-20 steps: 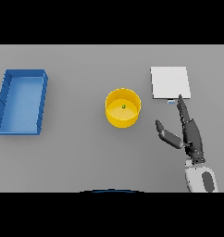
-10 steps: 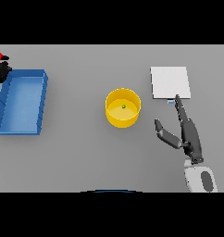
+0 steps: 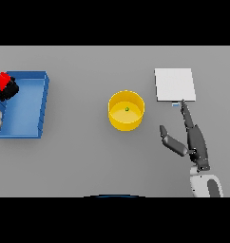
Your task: Pick up the red beaker and tilt it to pour out 1 green nut into yellow bowl. Pick up the yellow bowl and place it on the metallic measuring scale.
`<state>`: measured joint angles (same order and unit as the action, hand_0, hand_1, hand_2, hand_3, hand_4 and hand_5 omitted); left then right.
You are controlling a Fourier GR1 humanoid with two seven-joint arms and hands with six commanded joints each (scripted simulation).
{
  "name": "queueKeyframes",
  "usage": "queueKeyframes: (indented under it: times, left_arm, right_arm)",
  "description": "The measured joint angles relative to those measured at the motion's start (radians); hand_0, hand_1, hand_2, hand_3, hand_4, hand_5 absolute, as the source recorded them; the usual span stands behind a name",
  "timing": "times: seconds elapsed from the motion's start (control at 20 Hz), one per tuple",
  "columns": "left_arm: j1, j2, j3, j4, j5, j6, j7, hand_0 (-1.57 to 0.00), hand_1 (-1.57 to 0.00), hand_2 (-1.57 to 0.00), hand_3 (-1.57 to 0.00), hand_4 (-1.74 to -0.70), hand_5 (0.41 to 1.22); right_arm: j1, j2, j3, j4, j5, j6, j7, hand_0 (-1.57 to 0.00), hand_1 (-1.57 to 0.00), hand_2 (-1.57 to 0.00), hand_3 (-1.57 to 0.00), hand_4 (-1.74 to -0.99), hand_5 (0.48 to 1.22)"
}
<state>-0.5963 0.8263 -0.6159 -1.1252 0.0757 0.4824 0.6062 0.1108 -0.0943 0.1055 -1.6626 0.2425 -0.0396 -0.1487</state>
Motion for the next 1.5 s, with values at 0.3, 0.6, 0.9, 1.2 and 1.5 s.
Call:
queueKeyframes:
  times: [0.3,0.6,0.9,1.2,1.5]
  left_arm:
    - [0.021,0.074,-0.034,-0.091,0.121,-0.199,-0.003,-0.48,-0.39,-0.39,-0.37,-0.88,0.71]
    - [0.003,0.079,-0.015,-0.083,0.151,-0.236,-0.024,-0.12,-0.1,-0.1,-0.1,-0.79,0.674]
    - [-0.007,0.058,0.007,-0.071,0.154,-0.2,-0.082,-0.03,-0.03,-0.03,-0.02,-0.78,0.679]
    - [0.005,0.053,0.004,-0.094,0.165,-0.192,-0.077,-0.01,-0.01,-0.01,-0.01,-0.79,0.709]
    - [-0.005,0.048,0.0,-0.083,0.162,-0.196,-0.073,0.0,0.0,0.0,0.0,-0.79,0.716]
  right_arm:
    - [-0.01,0.001,0.001,0.006,-0.002,0.001,-0.011,0.0,0.0,0.0,0.0,-1.184,0.667]
    - [-0.013,0.008,0.011,-0.004,0.004,0.003,0.03,0.0,0.0,0.0,0.0,-1.193,0.66]
    - [-0.037,-0.022,0.037,-0.002,0.063,0.009,0.037,0.0,0.0,0.0,0.0,-1.162,0.694]
    - [-0.187,-0.149,0.102,0.039,0.149,0.138,0.049,0.0,0.0,0.0,0.0,-1.268,0.691]
    - [-0.37,-0.283,0.239,0.093,0.372,0.232,0.078,0.0,0.0,0.0,0.0,-1.276,0.666]
